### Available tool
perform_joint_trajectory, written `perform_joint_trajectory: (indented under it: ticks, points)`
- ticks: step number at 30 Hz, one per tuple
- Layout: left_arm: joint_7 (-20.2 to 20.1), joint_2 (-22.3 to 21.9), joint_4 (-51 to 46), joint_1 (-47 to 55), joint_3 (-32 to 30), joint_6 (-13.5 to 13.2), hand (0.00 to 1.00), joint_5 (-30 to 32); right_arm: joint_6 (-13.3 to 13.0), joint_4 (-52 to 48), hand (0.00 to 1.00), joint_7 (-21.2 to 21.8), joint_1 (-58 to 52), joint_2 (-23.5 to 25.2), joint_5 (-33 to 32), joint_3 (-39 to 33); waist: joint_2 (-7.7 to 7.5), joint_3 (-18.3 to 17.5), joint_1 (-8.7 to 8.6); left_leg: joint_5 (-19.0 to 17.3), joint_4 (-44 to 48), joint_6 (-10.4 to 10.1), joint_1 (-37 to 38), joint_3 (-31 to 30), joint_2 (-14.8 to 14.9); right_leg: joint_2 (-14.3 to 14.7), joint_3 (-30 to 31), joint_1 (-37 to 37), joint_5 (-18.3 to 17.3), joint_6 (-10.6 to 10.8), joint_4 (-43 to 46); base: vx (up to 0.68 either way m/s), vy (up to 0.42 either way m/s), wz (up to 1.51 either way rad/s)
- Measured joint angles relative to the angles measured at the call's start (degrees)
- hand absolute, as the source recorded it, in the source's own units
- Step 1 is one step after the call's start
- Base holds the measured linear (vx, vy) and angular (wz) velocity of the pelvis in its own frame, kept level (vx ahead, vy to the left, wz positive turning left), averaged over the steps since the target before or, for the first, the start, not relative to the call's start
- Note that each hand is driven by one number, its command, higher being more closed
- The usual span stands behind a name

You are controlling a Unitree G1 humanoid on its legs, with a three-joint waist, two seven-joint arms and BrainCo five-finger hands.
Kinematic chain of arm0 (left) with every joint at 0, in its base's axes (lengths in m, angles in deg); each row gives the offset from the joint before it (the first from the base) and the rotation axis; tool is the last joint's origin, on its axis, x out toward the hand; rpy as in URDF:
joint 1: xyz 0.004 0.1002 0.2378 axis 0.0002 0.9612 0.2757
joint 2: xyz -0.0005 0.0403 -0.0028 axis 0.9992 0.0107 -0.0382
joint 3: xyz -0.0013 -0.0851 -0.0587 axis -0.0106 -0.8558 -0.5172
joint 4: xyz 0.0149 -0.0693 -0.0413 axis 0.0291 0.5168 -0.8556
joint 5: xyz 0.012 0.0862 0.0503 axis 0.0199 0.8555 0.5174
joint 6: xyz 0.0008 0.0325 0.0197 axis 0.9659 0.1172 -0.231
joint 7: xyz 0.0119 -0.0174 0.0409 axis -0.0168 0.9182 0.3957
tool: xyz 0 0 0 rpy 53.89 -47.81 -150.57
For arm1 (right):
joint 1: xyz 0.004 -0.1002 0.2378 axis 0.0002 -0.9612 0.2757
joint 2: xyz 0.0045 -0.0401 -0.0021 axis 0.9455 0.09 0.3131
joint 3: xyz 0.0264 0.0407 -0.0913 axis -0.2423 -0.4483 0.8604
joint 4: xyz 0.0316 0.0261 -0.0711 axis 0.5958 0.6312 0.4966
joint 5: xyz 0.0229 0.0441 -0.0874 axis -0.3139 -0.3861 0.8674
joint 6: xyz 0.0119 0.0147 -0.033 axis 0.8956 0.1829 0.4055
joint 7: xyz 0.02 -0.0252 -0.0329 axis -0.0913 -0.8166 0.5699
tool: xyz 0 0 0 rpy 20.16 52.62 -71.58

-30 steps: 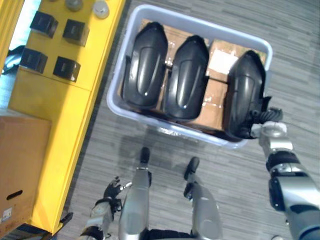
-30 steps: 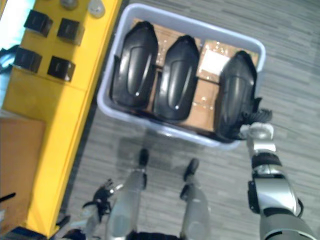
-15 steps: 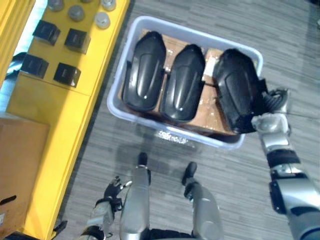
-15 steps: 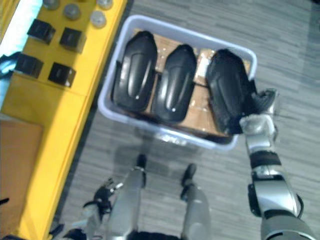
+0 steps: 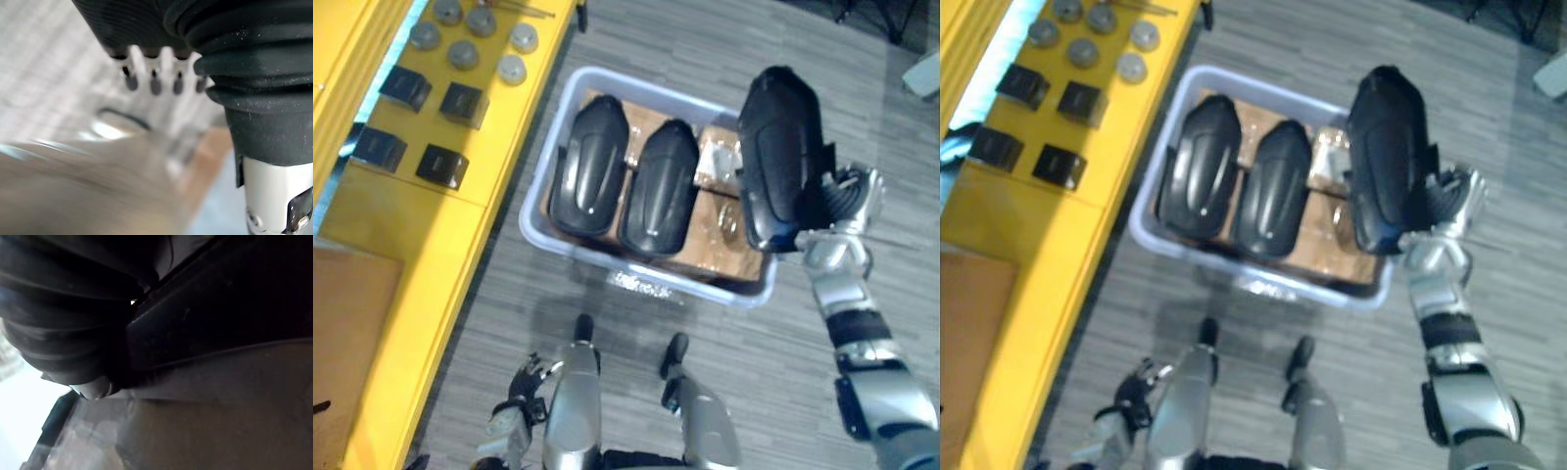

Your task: Walk over and take plastic housings, then place them on the shelf

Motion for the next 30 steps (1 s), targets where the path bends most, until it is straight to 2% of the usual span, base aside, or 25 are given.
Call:
perform_joint_trajectory:
  ticks: [3, 5, 8, 12, 13, 17, 19, 21, 23, 26, 29, 30]
  points:
    - [6.6, -2.61, -6.6, 1.6, -3.09, -2.26, 0.0, 0.08, -1.27, -4.6, 1.0, -2.95, -5.44, 3.32, 1.92, -0.99, -1.23, -2.52, -0.01, 0.3, -2.31, -0.05, 2.43, 0.27, -0.46, -0.28, -0.34, 2.25, 0.04, 0.08, -1.75, 0.11, 0.002, 0.04]
    - [13.07, -3.68, -13.25, 2.48, -6.89, -3.33, 0.0, 0.88, -2.24, -7.82, 1.0, -5.81, -11.18, 7.48, 4.39, -1.97, -2.37, -6.26, -0.18, 0.62, -4.43, -0.24, 4.27, -0.19, -0.73, -0.25, -1.56, 4.25, 0.03, 0.08, -3.41, 0.08, -0.013, 0.15]
    - [19.2, -3.58, -19.77, 2.72, -9.85, -3.52, 0.0, 3.79, -3.65, -10.95, 1.0, -8.76, -16.38, 10.62, 7.63, -1.87, -2.36, -10.87, -0.51, 0.71, -6.62, -0.34, 6.79, -0.29, -1.03, -0.33, -2.04, 6.6, -0.15, 0.3, -4.71, 0.08, -0.013, 0.08]
    - [22.99, -3.58, -24.1, 1.56, -10.47, -2.6, 0.0, 9.87, -6.04, -13.69, 1.0, -11.53, -18.87, 10.89, 9.97, -1.86, -1.79, -14.95, -1.49, 1.28, -9.4, -0.22, 9.71, -0.35, -1.78, -0.99, -2.94, 8.78, -0.61, 0.71, -5.38, 0.04, 0.001, 0.05]
    - [23.34, -3.59, -24.24, 1.22, -10.23, -2.15, 0.0, 11.62, -7.08, -14.41, 1.0, -11.69, -18.88, 10.9, 10.42, -1.69, -1.6, -16.53, -1.94, 1.46, -10.26, -0.19, 10.57, 0.05, -1.87, -1.19, -2.85, 9.01, -0.68, 0.78, -5.38, 0.02, 0.012, -0.07]
    - [23.36, -3.57, -28.05, -0.6, -8.67, -1.24, 0.0, 14.54, -9.63, -17.74, 1.0, -11.73, -18.86, 10.88, 12.14, -0.61, -1.3, -19.07, -2.44, 1.92, -11.86, -0.21, 13.63, 0.85, -1.87, -1.28, -2.75, 10.98, -0.68, 0.78, -5.73, 0.02, 0.01, -0.1]
    - [21.67, -3.56, -34.2, -1.28, -7.15, -1.25, 0.0, 16.36, -11.57, -19.84, 1.0, -11.63, -18.7, 10.87, 14.41, 1.16, -1.09, -21.37, -2.45, 2.02, -12.3, -0.22, 14.12, 1.29, -1.93, -1.31, -2.6, 11.2, -0.64, 0.77, -6.07, 0.01, 0.007, -0.09]
    - [17.62, -3.58, -37.47, -2.12, -5.74, -1.1, 0.0, 15.74, -12.61, -20.69, 1.0, -11.61, -17.48, 10.88, 16.1, 3.14, -0.47, -21.74, -2.43, 2.03, -12.76, -0.21, 15.77, 1.45, -1.99, -1.42, -2.63, 12.59, -0.64, 0.77, -6.08, 0.0, 0.018, -0.05]
    - [11.39, -3.54, -39.32, -2.54, -3.87, 0.33, 0.0, 11.44, -13.56, -20.8, 1.0, -11.56, -15.23, 10.9, 17.6, 5.65, 0.22, -23.04, -2.38, 2.29, -13.75, 0.02, 16.81, 1.9, -2.22, -1.7, -2.62, 12.87, -0.64, 0.77, -6.07, -0.03, 0.022, -0.08]
    - [1.02, -3.54, -39.82, -3.43, 1.12, 4.68, 0.0, 2.8, -14.84, -22.49, 1.0, -11.09, -11.12, 11.16, 18.93, 8.7, 1.36, -23.8, -2.49, 2.79, -14.5, 0.34, 16.99, 2.06, -2.8, -2.31, -2.68, 12.69, -0.52, 0.95, -6.06, -0.05, 0.03, -0.01]
    - [-5.07, -3.55, -39.88, -3.56, 4.97, 7.2, 0.0, -1.69, -16.36, -22.67, 1.0, -8.98, -8.33, 12.55, 19.25, 10.87, 1.41, -23.86, -2.52, 3.55, -15.83, 0.29, 17.95, 2.57, -2.87, -2.25, -2.5, 12.65, -0.49, 0.94, -6.06, -0.04, 0.012, -0.06]
    - [-5.8, -3.59, -39.9, -3.71, 5.34, 7.73, 0.0, -2.29, -16.58, -22.67, 1.0, -8.65, -7.96, 12.73, 19.28, 11.39, 1.44, -23.88, -2.53, 3.57, -15.86, 0.27, 18.0, 2.72, -2.86, -2.21, -2.39, 12.6, -0.48, 0.94, -6.06, -0.02, 0.001, -0.13]
